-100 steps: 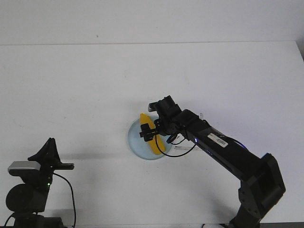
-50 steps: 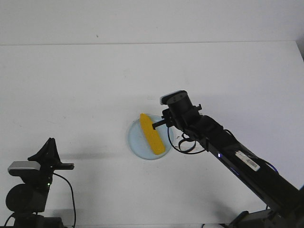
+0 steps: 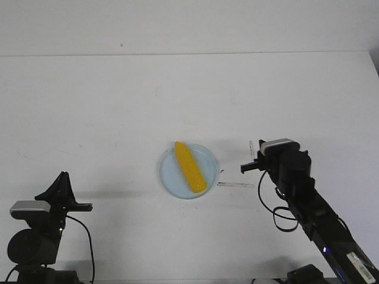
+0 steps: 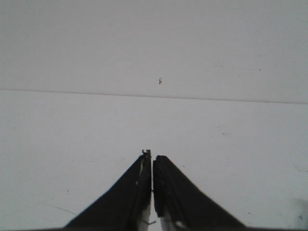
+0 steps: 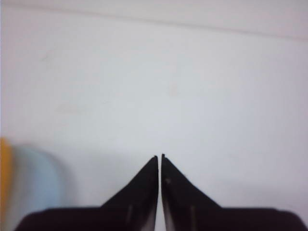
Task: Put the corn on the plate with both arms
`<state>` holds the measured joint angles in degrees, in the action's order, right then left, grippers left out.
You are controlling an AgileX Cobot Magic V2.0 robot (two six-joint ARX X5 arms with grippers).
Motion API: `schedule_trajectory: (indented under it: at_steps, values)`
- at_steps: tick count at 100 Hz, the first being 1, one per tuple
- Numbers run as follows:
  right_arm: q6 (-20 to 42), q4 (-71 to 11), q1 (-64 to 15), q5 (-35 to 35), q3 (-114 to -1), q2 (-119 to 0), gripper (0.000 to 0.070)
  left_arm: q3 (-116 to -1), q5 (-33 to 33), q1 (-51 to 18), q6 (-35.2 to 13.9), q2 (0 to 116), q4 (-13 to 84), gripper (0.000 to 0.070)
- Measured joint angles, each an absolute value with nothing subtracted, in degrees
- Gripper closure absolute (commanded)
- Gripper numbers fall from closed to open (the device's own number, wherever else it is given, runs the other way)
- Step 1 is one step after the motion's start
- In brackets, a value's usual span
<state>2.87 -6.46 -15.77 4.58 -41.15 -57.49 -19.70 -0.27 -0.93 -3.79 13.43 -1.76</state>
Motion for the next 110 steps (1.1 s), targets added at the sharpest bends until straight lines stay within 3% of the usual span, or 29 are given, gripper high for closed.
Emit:
schedule_trajectory:
  at_steps: [47,75,110]
  values:
    - [-0.23,-2.85,2.31,1.1,-23.86,-28.64,0.069,-19.7,-0.27,-0.93,-3.79,13.43,-1.76,0.0698]
    - [-0.25,-3.7,2.31,1.06,-23.16,-16.71,0.069,-19.7,-0.27,-0.93,-3.79,13.43,-1.76,0.0698]
    - [-0.25,-3.6,2.31,1.3,-23.16,-11.55,0.069,-19.7,-0.27,-0.93,-3.79,13.43,-1.76,0.0698]
